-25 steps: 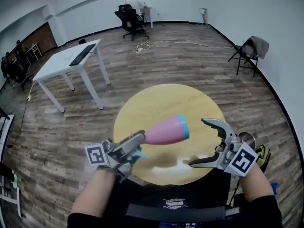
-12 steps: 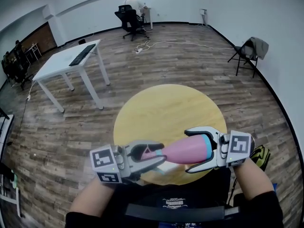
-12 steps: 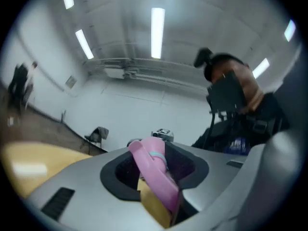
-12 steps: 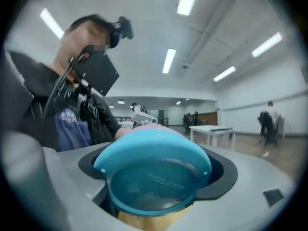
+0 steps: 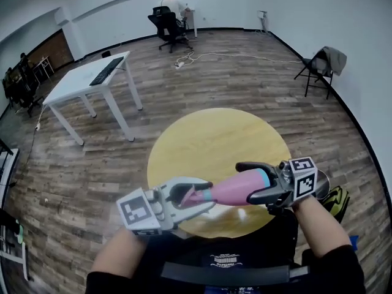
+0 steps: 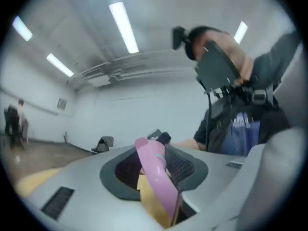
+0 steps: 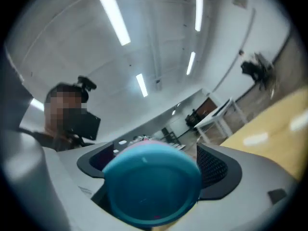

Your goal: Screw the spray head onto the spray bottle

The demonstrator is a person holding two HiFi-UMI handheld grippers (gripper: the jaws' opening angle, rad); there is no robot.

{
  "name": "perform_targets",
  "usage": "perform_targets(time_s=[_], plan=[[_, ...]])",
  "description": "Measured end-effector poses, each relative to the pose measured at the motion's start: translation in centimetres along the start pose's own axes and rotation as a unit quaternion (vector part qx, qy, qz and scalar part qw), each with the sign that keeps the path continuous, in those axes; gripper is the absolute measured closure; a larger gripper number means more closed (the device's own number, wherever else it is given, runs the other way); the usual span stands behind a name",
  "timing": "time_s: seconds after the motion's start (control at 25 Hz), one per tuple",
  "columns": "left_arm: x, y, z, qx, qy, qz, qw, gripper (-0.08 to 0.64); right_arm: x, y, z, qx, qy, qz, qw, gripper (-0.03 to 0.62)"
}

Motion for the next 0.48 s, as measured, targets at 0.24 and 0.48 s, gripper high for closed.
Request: perform_targets(time_s=[0.24, 0.48], plan=[[6.6, 2.3, 2.5, -0.105, -0.012, 0.365, 0.9251, 0.394, 0.4, 0.1, 1.3, 0.113, 0.151, 0.437, 0.879, -0.002], [5.1, 3.1, 1.1, -0.084, 0.014, 0.392, 0.9162, 0.394, 1.2, 2.9, 0.4, 0.185, 0.152, 0.531, 0.813, -0.003]])
Point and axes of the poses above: the fingertips, and each gripper's own axes: z backward along the fingers, x to its left, y out of its underside, the point moved 2 cm from there along z, backward along the fingers, and after that the axes turned 2 degrees about z, right-handed, at the moved point
